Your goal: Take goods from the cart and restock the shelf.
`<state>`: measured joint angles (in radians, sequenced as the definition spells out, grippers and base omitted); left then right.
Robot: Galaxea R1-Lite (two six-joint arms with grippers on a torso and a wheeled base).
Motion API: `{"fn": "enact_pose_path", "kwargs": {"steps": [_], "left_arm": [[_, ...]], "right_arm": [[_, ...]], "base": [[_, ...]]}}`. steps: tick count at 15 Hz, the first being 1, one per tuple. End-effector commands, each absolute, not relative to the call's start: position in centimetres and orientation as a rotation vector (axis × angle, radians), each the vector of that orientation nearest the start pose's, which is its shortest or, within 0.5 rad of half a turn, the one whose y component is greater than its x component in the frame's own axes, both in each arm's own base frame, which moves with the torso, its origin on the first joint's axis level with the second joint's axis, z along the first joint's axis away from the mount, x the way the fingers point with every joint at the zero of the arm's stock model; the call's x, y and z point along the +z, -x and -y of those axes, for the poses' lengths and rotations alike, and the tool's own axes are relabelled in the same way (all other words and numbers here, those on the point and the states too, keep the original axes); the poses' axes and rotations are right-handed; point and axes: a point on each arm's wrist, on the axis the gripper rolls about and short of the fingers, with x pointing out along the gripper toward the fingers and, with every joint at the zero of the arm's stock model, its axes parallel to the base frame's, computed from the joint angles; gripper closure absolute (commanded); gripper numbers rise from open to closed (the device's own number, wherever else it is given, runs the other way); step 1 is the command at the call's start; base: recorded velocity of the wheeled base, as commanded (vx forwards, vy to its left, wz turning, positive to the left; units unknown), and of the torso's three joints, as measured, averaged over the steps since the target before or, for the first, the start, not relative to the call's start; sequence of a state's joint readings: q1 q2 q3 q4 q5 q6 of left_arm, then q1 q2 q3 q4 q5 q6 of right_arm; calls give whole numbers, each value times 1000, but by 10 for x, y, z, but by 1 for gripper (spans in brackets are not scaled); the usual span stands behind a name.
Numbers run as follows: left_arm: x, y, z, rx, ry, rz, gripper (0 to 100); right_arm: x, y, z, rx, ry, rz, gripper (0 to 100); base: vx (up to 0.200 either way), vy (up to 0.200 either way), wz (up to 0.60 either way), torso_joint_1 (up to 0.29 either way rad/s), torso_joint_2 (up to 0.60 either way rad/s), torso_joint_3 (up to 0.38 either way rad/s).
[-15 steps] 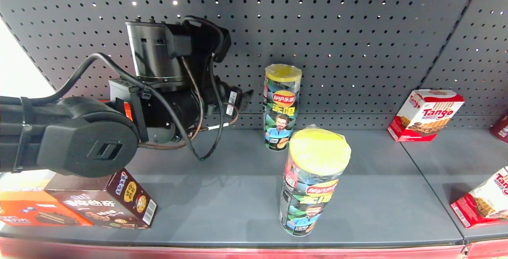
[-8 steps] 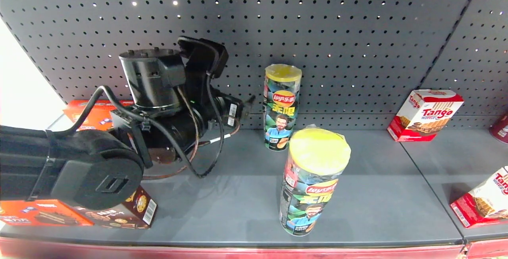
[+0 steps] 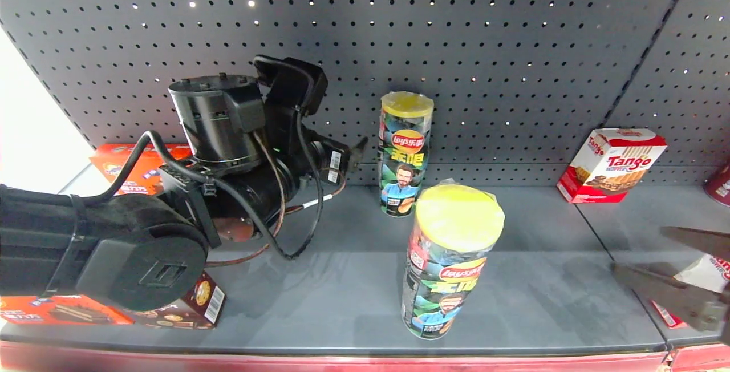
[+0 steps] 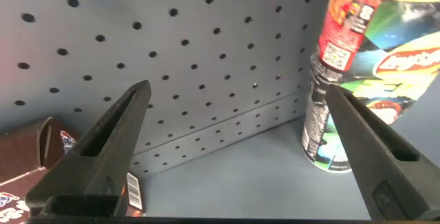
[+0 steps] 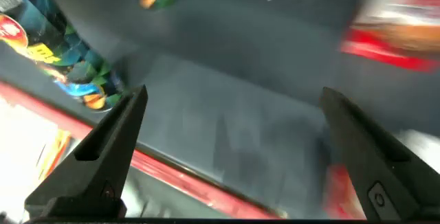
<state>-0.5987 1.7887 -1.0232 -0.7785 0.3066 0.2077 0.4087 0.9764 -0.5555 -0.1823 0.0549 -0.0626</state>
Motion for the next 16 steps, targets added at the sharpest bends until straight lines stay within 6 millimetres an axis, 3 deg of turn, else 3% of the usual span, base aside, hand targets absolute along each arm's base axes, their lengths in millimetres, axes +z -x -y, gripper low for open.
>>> {"fn": "enact_pose_path", "kwargs": {"steps": [1,7,16], "left_arm": [[227,-289,186,-279,-201,39,0],[230,-281,175,-257,-202,38,0],[231,-285,169,-238,-200,40,0]], "right_arm": [[201,-158,-92,584,167,-377,0],[186,-173,-115,597,233,-440,0],[182,-168,-129,642,261,-453,0]], "base": [[0,0,0,0,0,0],[0,0,0,0,0,0],[0,0,0,0,0,0]]}}
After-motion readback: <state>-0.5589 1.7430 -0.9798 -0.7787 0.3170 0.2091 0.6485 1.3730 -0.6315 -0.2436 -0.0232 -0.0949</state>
